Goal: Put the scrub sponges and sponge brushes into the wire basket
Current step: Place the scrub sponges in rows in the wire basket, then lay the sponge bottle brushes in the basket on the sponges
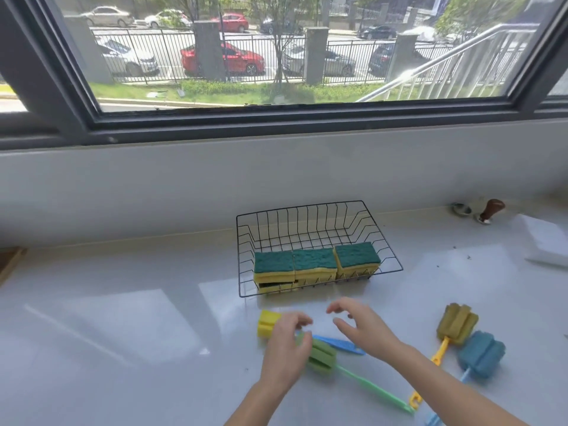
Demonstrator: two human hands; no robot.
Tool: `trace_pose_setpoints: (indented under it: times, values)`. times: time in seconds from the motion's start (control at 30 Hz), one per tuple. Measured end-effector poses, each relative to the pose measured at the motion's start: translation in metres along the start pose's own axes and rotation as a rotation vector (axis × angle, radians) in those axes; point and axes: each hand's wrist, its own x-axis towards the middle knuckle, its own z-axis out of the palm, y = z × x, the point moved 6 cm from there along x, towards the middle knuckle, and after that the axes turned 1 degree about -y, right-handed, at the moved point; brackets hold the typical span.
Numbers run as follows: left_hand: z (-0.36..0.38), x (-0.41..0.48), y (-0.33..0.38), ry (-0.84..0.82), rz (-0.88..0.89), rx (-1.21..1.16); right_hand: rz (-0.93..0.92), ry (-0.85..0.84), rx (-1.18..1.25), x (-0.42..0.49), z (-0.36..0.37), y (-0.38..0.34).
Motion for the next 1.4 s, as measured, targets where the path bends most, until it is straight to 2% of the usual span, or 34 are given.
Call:
trace_pose_setpoints:
  times: [0.07, 0.23, 0.33, 0.43, 0.6, 0.73, 0.87, 1.07, 1.17, 1.27, 1.4]
  values:
    - [0.028, -0.023, -0.013, -0.089, -0.161, -0.138, 0.027, -0.022, 0.026, -0.007, 0.007, 0.013]
    - [0.086, -0.068, -0.037, -0.268, -0.492, -0.227, 0.1, -0.194, -0.052, -0.009, 0.031, 0.039]
    - [0.112, -0.081, -0.038, -0.253, -0.682, -0.384, 0.068, -0.233, -0.105, -0.013, 0.041, 0.043]
    - [0.132, -0.081, -0.03, -0.143, -0.794, -0.598, 0.046, -0.215, -0.098, -0.025, 0.042, 0.048]
    - [0.154, -0.077, -0.016, 0.101, -0.84, -0.83, 0.008, -0.287, -0.085, -0.046, 0.04, 0.069]
    - [0.162, -0.08, -0.016, 0.226, -0.844, -0.791, 0.018, -0.365, -0.126, -0.057, 0.035, 0.089]
    - [0.156, -0.084, -0.018, 0.35, -0.846, -0.853, 0.066, -0.379, -0.154, -0.053, 0.02, 0.103]
    - [0.148, -0.088, -0.026, 0.395, -0.856, -0.88, 0.173, -0.369, -0.263, -0.035, -0.01, 0.122]
    - [0.137, -0.087, -0.033, 0.455, -0.899, -0.928, 0.243, -0.255, -0.383, -0.027, -0.02, 0.124]
    - [0.127, -0.083, -0.037, 0.499, -0.914, -1.067, 0.162, -0.179, -0.421, -0.021, -0.016, 0.109]
    - [0.117, -0.069, -0.035, 0.517, -0.884, -1.22, 0.096, -0.182, -0.305, -0.014, -0.002, 0.081]
